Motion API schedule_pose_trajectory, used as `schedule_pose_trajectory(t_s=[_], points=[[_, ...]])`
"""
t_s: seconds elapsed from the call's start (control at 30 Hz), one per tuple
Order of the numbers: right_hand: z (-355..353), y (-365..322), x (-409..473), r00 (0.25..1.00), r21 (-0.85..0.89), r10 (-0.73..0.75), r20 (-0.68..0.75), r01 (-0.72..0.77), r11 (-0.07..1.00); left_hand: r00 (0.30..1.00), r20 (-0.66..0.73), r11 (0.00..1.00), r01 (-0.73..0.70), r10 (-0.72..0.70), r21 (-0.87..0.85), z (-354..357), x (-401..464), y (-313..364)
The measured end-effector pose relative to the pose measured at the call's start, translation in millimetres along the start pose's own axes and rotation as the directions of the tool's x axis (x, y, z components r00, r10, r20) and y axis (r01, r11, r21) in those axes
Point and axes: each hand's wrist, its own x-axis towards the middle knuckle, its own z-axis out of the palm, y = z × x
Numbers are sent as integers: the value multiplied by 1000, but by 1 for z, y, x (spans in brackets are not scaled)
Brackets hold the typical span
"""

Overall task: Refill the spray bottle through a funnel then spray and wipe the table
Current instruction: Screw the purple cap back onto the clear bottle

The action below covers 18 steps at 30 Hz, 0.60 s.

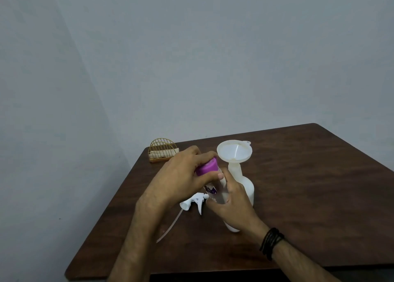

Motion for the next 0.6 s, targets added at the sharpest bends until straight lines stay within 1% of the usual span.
schedule_pose_trajectory(t_s=[0.1,0.2,0.27,0.33,0.4,0.47,0.53,0.6], points=[[1,0,0,1000,5,11,0,-11,1000,988,130,985,-63,84,-158,-13,6,-8],[3,2,1,1000,-1,20,7,-20,1000,961,218,965,-119,171,-232,-22,13,-10],[3,1,1,1000,5,20,15,-20,1000,950,254,958,-111,181,-266,-25,16,-10],[2,1,0,999,-3,20,25,-20,1000,949,283,967,-70,141,-246,-26,17,-9],[0,0,-1,1000,-15,27,15,-27,1000,957,287,990,-4,44,-138,-26,18,-5],[-3,-3,-2,1000,-27,27,0,-27,999,972,233,999,40,-37,-8,-23,17,1],[-3,-5,-3,1000,-31,24,1,-24,999,981,192,999,33,-37,26,-20,15,4],[-2,-6,-4,1000,-24,11,5,-11,1000,971,239,1000,-4,5,-4,-23,12,4]])
